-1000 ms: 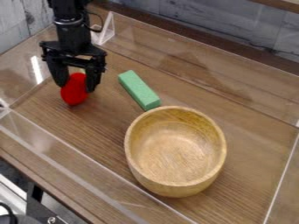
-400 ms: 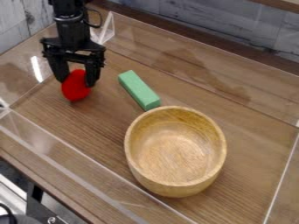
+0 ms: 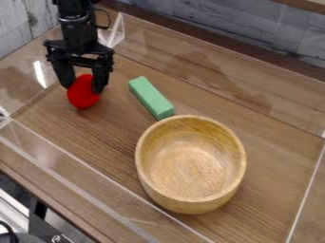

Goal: Move the red fruit to the right side of the table

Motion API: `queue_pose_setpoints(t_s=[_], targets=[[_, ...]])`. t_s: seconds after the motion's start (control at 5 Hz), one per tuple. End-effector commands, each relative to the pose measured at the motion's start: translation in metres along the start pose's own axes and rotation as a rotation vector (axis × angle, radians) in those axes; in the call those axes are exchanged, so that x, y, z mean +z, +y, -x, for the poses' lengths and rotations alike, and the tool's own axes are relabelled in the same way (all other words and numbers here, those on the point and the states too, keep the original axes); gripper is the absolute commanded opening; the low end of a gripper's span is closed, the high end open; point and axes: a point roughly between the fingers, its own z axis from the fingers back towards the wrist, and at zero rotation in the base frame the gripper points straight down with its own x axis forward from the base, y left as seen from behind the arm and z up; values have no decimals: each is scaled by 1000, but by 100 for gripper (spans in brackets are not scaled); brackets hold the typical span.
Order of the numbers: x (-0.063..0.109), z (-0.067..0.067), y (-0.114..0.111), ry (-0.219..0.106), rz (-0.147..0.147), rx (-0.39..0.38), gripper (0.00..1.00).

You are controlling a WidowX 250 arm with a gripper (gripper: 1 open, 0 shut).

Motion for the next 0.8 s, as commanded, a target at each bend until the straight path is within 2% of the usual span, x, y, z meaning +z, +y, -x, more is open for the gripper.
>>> queue_pose_setpoints(t_s=[0.0, 0.6], targets=[[13, -9, 5, -44, -4, -1, 100], [12, -8, 5, -30, 7, -6, 100]])
